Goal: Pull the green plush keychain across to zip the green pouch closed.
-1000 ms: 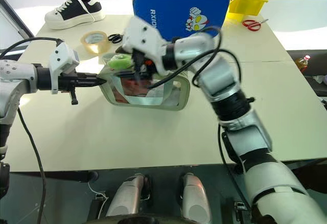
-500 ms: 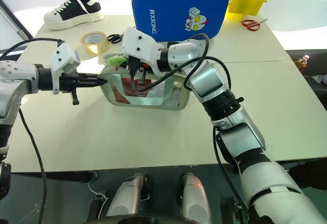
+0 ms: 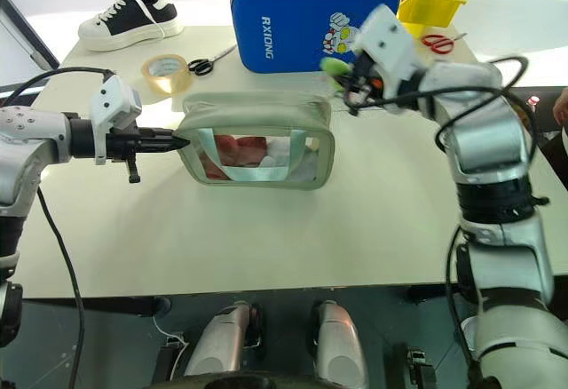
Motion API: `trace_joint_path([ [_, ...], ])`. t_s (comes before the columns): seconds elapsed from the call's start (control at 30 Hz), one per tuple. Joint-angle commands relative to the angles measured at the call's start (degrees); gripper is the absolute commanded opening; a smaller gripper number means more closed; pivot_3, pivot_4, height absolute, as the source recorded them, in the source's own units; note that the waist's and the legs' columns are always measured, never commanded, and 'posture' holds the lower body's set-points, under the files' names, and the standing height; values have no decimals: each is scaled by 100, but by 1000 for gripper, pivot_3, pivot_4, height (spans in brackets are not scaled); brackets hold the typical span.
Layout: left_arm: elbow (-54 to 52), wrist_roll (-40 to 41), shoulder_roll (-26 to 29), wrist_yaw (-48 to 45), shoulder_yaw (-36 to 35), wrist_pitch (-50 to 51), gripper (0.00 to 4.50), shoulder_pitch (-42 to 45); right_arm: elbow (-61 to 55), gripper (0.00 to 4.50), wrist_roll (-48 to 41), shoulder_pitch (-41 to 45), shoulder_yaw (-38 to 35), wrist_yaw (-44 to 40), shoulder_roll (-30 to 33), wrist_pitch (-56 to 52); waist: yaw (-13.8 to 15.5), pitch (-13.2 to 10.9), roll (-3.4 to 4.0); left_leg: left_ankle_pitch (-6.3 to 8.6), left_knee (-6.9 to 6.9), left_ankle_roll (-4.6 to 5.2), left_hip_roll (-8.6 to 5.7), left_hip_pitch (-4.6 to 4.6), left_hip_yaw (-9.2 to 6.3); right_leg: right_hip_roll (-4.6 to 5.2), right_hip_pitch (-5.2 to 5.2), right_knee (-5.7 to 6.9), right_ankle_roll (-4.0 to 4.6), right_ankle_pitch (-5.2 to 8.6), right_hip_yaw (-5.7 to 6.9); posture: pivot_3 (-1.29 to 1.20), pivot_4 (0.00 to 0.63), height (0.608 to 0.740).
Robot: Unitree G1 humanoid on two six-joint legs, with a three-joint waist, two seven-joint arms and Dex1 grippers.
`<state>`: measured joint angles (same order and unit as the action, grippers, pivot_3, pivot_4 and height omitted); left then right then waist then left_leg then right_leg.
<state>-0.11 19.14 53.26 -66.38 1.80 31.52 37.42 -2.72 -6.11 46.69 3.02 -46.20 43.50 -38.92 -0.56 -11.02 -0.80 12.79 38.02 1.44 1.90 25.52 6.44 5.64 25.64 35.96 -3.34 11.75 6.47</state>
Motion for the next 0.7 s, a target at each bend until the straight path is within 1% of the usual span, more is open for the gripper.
trace_joint_path([
  [0.03,8,-86,62,-42,-11,-78,0,90,-130,116,855,-765,-31,551,582,867,5,0,0,0,-1,0,0,0,0,0,0,0,-1,0,0,0,150,740],
  [0.1,31,-89,65,-53,21,-90,0,117,-357,116,646,-1208,-89,744,255,661,0,0,0,0,-2,0,0,0,1,-1,0,-2,-3,2,0,0,150,740],
  [0.2,67,-108,46,-66,66,-102,0,178,-558,116,475,-1693,193,1078,-549,522,-20,1,-1,0,-2,0,4,-13,-1,-4,-10,-1,-4,3,0,0,150,740],
  [0.3,118,-149,4,-74,117,-120,0,261,-381,116,355,-1876,350,1374,-1394,422,-29,1,-1,0,-3,0,6,-16,-4,-7,-13,-1,-4,3,0,0,150,740],
  [0.37,111,-152,-12,-79,132,-104,0,296,-114,116,246,-1822,258,1585,-1875,345,-29,1,-1,0,-3,0,5,-14,-3,-7,-13,-1,-4,3,0,0,150,740],
  [0.43,102,-183,-16,-81,140,-124,0,300,78,116,162,-1720,113,1715,-2123,267,-28,1,-1,0,-2,0,4,-15,-4,-7,-15,-1,-4,3,0,0,150,740],
  [0.5,68,-174,-3,-84,115,-108,0,274,136,116,84,-1646,12,1650,-2130,239,-28,1,-1,0,-3,0,5,-16,-5,-8,-15,-1,-4,3,0,0,150,740],
  [0.6,-4,-158,57,-79,50,-95,0,170,213,1139,10,-1535,-195,1250,-1582,270,-25,1,1,0,-3,0,4,-15,-5,-7,-14,-1,-4,3,0,0,150,740],
  [0.63,-17,-163,62,-70,47,-90,0,157,250,1573,-2,-1509,-226,1179,-1449,294,-14,1,1,0,-3,0,3,-14,-5,-6,-14,-2,-3,3,0,0,150,740],
  [0.67,-25,-172,66,-59,45,-94,0,145,301,2142,0,-1472,-254,1077,-1267,353,-9,1,0,0,-3,0,2,-13,-5,-6,-14,-3,-3,3,0,0,150,740],
  [0.7,-29,-172,75,-52,33,-92,0,131,347,2633,-1,-1400,-303,874,-959,431,-10,0,1,0,-3,0,2,-14,-6,-6,-15,-3,-3,4,0,0,150,740],
])
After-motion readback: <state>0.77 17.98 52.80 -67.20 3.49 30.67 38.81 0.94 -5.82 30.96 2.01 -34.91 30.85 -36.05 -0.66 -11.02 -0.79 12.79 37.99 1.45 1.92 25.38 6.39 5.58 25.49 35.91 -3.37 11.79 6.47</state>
